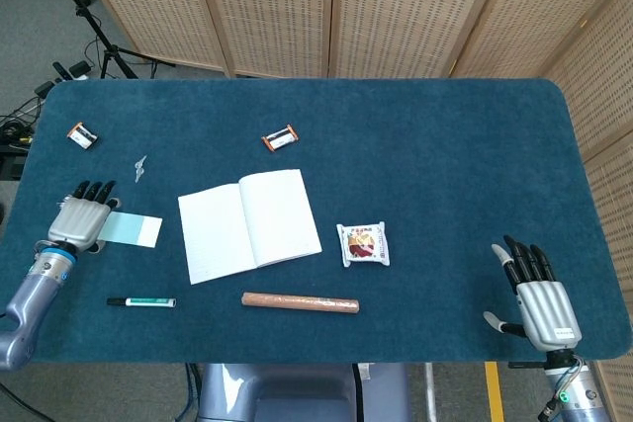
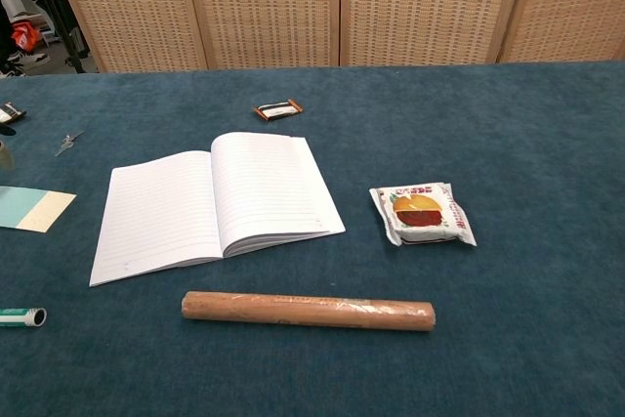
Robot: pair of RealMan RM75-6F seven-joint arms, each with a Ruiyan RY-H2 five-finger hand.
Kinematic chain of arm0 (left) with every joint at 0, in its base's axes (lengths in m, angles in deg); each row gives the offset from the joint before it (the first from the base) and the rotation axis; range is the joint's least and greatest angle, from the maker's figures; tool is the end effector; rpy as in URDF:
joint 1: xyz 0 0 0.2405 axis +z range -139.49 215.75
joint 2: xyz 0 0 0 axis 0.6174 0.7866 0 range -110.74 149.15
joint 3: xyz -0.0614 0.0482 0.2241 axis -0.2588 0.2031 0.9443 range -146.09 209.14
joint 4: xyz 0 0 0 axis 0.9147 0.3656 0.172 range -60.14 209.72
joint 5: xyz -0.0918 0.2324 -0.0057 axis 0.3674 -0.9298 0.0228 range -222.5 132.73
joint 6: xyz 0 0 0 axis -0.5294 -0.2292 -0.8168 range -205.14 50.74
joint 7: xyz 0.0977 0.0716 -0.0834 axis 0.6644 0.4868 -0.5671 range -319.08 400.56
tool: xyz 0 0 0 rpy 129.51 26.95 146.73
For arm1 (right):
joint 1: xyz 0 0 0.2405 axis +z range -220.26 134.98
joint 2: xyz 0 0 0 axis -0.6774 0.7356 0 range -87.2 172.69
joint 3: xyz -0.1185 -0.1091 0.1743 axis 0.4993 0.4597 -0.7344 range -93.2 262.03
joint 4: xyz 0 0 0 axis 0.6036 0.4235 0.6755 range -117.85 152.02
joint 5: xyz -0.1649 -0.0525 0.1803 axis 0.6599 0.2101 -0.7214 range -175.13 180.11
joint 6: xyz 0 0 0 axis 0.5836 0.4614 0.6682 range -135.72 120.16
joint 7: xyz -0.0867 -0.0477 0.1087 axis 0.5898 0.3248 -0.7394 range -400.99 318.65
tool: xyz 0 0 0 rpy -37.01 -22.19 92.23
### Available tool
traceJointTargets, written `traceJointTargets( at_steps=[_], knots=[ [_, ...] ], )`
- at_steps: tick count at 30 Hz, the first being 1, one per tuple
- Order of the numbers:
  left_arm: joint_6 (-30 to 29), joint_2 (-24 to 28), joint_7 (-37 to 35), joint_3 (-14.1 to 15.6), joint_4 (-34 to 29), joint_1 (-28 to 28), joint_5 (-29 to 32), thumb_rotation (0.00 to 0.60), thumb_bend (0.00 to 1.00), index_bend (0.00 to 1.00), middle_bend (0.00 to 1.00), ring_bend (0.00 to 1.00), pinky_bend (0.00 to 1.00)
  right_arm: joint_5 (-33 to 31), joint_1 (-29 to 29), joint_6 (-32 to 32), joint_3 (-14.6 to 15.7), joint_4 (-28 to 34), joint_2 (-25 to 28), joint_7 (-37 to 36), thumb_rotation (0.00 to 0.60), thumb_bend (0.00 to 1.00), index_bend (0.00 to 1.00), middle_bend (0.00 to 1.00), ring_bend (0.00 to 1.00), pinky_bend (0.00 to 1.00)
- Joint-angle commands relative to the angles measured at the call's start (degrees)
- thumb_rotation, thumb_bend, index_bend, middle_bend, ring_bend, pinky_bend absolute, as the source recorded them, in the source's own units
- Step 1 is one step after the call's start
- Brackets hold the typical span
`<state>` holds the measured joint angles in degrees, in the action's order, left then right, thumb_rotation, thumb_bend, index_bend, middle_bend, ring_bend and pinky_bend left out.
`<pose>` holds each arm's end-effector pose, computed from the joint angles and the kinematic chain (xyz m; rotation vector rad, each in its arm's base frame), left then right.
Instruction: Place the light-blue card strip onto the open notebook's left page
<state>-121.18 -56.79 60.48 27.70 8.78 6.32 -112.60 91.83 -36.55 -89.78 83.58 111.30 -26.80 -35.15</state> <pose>-0.3457 0.3497 0.0482 -1.7953 -0.7633 -0.2662 -0.2813 -0.1803 0.0664 1.5049 -0.9429 0.9186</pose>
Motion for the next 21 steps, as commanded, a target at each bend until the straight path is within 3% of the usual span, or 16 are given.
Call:
traceJointTargets(
  at_steps=[1,21],
  knots=[
    [0.0,-0.1,0.3,0.2,-0.1,-0.1,0.2,0.6,0.22,0.27,0.0,0.0,0.0,0.1,0.0,-0.1,0.0,-0.1,-0.1,-0.1,0.6,0.16,0.0,0.0,0.0,0.0],
    [1.8,-2.2,3.3,1.4,1.5,-1.9,3.3,0.6,0.18,0.23,0.0,0.0,0.0,0.6,-0.1,-1.2,-0.3,-0.9,-0.8,-0.9,0.6,0.16,0.0,0.0,0.0,0.0]
  ],
)
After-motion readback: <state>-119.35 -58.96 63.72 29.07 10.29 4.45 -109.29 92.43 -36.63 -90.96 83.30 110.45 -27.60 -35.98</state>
